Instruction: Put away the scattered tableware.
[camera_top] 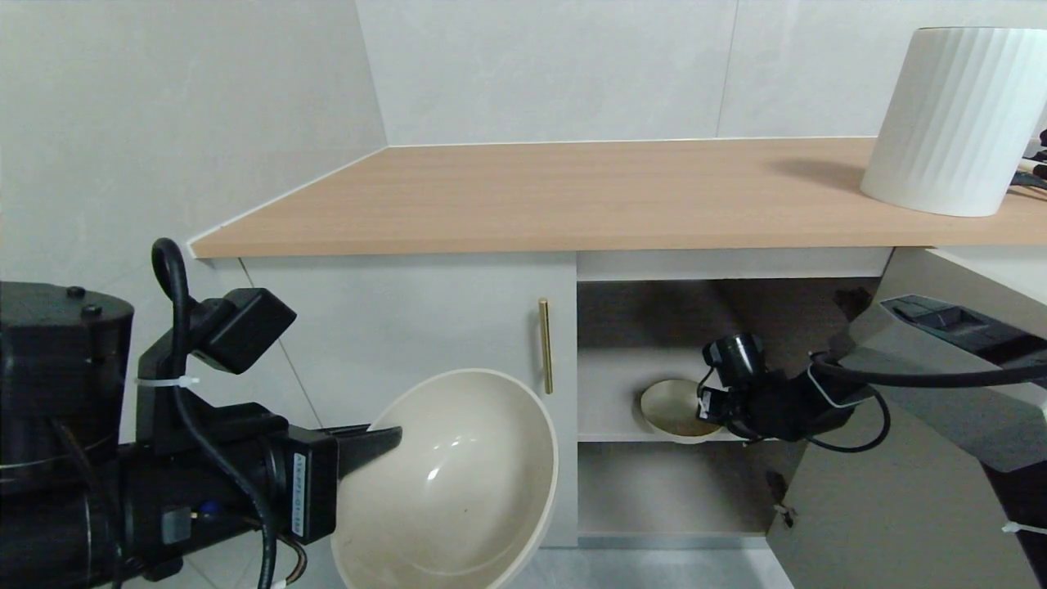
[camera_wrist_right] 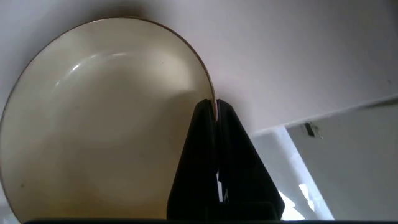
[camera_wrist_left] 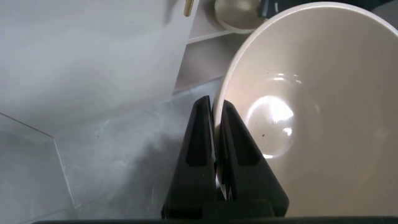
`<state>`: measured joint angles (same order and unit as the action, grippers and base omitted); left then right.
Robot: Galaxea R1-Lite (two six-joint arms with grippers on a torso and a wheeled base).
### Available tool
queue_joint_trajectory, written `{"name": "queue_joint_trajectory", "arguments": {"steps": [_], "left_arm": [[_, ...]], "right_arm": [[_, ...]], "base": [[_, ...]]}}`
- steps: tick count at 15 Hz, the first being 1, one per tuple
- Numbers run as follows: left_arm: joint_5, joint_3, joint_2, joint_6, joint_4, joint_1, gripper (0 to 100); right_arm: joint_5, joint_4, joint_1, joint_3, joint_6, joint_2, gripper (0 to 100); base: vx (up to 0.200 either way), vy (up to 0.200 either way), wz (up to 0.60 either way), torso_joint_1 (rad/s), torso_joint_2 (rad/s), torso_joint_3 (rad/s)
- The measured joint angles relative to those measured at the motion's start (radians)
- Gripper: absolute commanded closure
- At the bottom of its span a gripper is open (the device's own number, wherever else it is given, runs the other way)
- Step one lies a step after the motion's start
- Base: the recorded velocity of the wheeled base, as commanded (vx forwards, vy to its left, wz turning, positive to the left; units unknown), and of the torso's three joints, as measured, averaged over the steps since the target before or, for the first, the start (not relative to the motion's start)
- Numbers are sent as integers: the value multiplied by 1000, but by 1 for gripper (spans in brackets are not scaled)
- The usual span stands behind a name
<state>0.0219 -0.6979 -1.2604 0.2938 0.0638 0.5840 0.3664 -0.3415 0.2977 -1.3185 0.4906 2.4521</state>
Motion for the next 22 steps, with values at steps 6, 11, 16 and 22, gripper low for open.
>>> {"name": "queue_joint_trajectory", "arguments": {"steps": [6,11,16,22], "left_arm": [[1,0,-2,0,0,0,100],[0,0,-6,0,0,0,100],[1,0,-6,0,0,0,100],[1,0,-11,0,0,0,100]], "right_arm": [[35,-23,-9,-67,8,49,100],[41,-24,-11,-89,13,64,100],[48,-23,-15,-114,23,72,100],[48,-22,-16,-124,37,76,0]], "base": [[0,0,0,0,0,0],[0,0,0,0,0,0],[0,0,0,0,0,0],[0,0,0,0,0,0]]}}
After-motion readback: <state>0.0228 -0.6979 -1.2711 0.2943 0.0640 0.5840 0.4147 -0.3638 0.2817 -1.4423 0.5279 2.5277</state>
